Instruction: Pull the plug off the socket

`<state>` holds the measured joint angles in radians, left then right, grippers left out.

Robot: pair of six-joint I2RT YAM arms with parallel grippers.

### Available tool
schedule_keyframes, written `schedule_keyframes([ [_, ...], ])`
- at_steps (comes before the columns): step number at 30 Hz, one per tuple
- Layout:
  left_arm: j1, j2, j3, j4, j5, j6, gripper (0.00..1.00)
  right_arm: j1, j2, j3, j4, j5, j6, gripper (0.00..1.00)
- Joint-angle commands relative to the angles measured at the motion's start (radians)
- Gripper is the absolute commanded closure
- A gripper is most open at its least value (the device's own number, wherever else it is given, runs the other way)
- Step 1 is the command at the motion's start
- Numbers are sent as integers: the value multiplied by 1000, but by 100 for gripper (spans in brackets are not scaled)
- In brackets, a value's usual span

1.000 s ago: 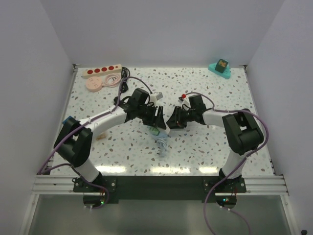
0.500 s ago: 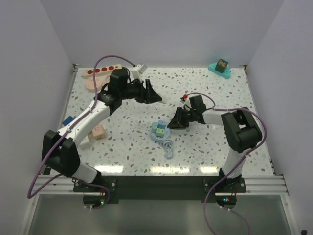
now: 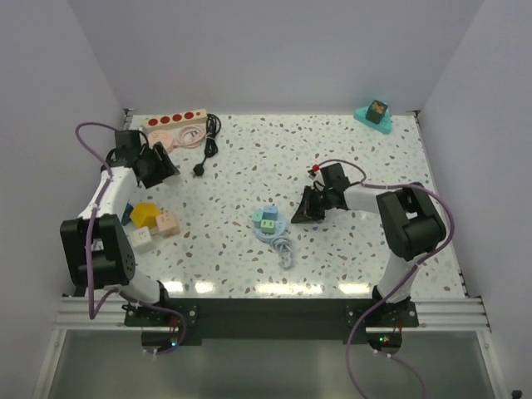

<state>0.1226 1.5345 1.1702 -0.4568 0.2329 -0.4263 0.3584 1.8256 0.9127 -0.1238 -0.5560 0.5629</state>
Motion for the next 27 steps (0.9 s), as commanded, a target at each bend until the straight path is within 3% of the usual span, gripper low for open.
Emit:
schedule_keyframes([
  [1,61,16,-78,-48,-102,-2,100,5,6,5,-103,87,-52,100],
  [4,135,9,-147,-28,-99,-15,100,5,0,6,-102,80,-51,100],
  [10,155,-22,-185,-46,-174,-26,98,5,-2,9,-100,67,-49,100],
  [12,157,-28,-185,-71,-194,-31,89,5,-3,11,-100,65,-49,100],
  [15,158,-74,-199,-80,-173,-45,62,5,-8,11,-97,61,-47,100],
  [16,157,-101,-202,-83,-156,-49,47,5,-11,9,-97,59,-46,100],
  [20,140,-183,-198,-86,-44,-55,16,5,-25,9,-100,56,-40,100],
  [21,129,-200,-195,-85,-11,-52,2,5,-29,11,-103,57,-38,98],
  [22,97,-214,-182,-88,3,-48,0,7,-35,12,-108,64,-35,88],
  [24,51,-237,-162,-114,19,-35,0,7,-57,18,-123,76,-25,85],
  [25,-7,-237,-135,-126,22,-34,0,5,-63,21,-132,100,-17,69],
  [27,-72,-234,-121,-129,55,-26,0,7,-89,32,-155,125,-9,64],
])
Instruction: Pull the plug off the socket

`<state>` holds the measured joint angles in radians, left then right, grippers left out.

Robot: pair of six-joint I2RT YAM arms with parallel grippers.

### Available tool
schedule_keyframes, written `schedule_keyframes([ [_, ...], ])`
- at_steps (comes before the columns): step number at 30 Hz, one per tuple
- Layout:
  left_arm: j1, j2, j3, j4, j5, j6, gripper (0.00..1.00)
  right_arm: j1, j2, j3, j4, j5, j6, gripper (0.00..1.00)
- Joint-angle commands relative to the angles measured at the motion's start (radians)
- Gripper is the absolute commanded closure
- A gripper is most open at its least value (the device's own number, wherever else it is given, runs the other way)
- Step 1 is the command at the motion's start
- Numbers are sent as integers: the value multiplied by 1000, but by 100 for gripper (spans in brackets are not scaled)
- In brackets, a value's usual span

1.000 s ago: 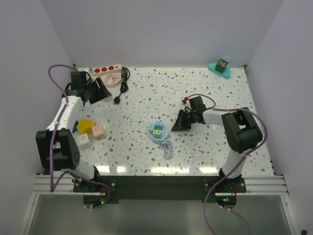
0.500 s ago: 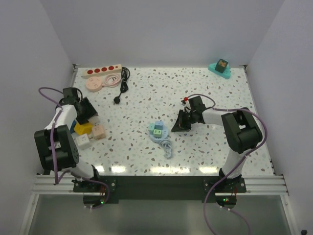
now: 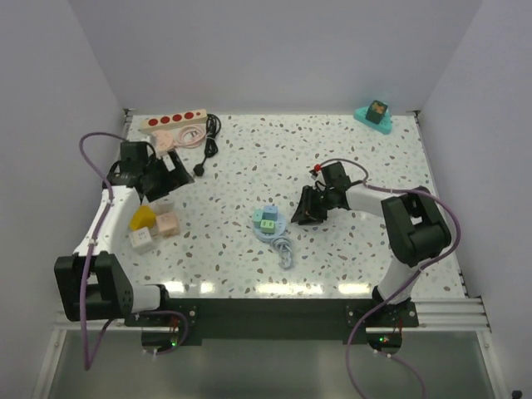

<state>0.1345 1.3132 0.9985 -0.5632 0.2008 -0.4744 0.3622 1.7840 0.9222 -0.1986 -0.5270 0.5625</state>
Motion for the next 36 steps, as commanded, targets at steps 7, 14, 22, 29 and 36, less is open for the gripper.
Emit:
schedule_keyframes([
  [7,-392,110,115,-4,144,101,0,1,-127,47,-150,174,11,52],
  [14,-578,248,190,-4,190,164,3,1,-201,20,-101,111,56,51],
  [22,-664,342,198,23,163,194,9,1,-204,-13,-67,70,66,54],
  [29,-699,397,203,51,81,151,22,4,-215,-26,-50,68,71,59],
  [36,-725,422,238,74,42,57,43,12,-215,-28,-48,68,63,62],
])
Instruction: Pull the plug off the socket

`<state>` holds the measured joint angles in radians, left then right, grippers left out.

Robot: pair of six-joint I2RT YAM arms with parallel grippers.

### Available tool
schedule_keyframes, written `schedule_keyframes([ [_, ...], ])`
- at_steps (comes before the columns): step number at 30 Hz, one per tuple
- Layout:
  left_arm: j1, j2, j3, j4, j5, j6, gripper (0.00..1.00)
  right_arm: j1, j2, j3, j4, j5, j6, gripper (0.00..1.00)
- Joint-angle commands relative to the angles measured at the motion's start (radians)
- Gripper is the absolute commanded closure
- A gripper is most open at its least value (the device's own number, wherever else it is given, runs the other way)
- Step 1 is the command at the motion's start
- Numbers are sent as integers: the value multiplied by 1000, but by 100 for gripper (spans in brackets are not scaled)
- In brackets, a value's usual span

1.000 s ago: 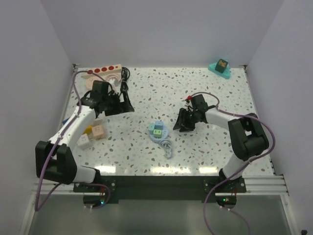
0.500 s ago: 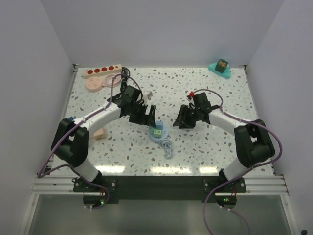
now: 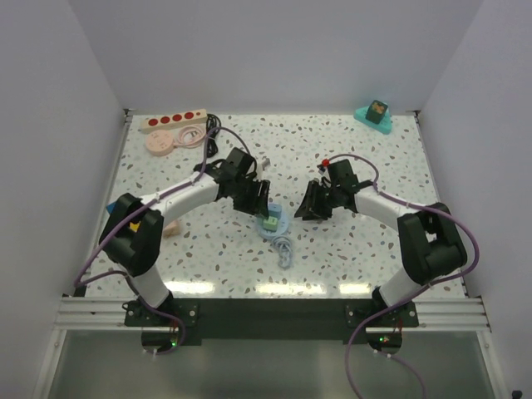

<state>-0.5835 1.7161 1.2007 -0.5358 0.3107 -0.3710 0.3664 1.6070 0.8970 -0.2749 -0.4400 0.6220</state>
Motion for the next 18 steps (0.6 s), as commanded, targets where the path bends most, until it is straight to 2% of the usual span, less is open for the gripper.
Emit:
schedule_keyframes([
  [1,-7,22,40,43,-71,-61,45,8,-33,-3,28,-19,4,62],
  [5,-7,34,60,2,-94,-77,46,11,-29,2,26,-20,-2,62],
  [12,-6,10,68,25,-91,-111,34,16,-16,5,26,-25,-10,63],
  [18,-4,22,108,30,-93,-115,31,16,-16,3,28,-25,-11,63],
])
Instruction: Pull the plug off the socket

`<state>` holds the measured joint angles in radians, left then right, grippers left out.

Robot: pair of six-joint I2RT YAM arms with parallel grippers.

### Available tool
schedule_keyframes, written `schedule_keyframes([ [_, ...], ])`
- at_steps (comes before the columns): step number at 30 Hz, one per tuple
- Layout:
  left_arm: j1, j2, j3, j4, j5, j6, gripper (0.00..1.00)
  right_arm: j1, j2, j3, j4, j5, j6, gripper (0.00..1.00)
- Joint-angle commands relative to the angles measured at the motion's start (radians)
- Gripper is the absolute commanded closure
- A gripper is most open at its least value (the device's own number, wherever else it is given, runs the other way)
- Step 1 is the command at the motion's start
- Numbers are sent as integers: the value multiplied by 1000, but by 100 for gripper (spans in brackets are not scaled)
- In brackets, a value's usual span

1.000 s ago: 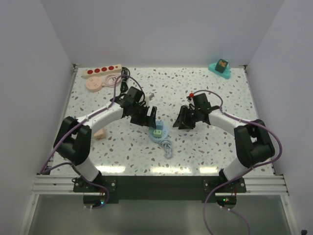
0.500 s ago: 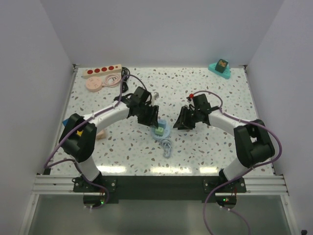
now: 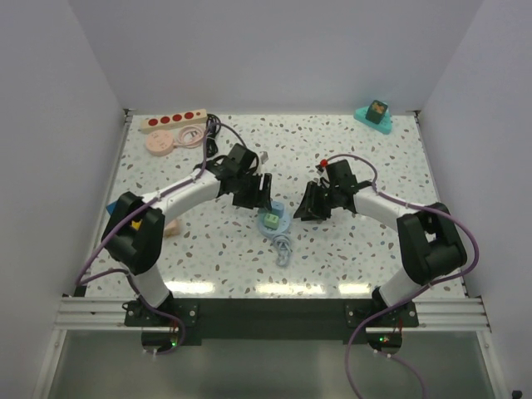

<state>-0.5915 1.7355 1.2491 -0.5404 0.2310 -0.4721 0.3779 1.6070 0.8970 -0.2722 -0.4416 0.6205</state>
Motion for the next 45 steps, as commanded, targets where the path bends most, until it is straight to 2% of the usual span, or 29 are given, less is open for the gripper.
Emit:
schedule_keyframes([
  [1,2,6,64,30,-12,-11,31,4,-16,2,24,-23,-10,63],
  [4,1,22,70,22,-13,6,33,4,-16,-3,22,-23,-11,63],
  [11,-7,88,79,-29,2,75,46,4,-4,-6,28,-29,-11,64],
  [17,-40,110,88,-33,14,89,48,6,8,2,19,-37,-22,65],
  [19,-44,117,87,-27,14,81,53,7,8,3,21,-42,-25,65],
  [20,-45,116,84,-24,13,76,62,10,10,5,19,-51,-27,66],
  [23,-44,108,79,-9,2,69,79,24,14,14,8,-78,-48,64],
  [28,-41,102,84,16,4,61,87,35,37,-23,91,-169,-19,54],
  [32,-30,91,61,68,77,46,94,36,44,-73,223,-187,21,50],
  [38,28,41,-17,210,247,-8,100,36,97,-102,248,-140,18,42],
  [42,85,-4,-82,324,390,-75,100,35,87,-153,324,-138,56,40],
  [45,98,-5,-89,335,406,-66,100,33,77,-178,384,-143,90,39],
])
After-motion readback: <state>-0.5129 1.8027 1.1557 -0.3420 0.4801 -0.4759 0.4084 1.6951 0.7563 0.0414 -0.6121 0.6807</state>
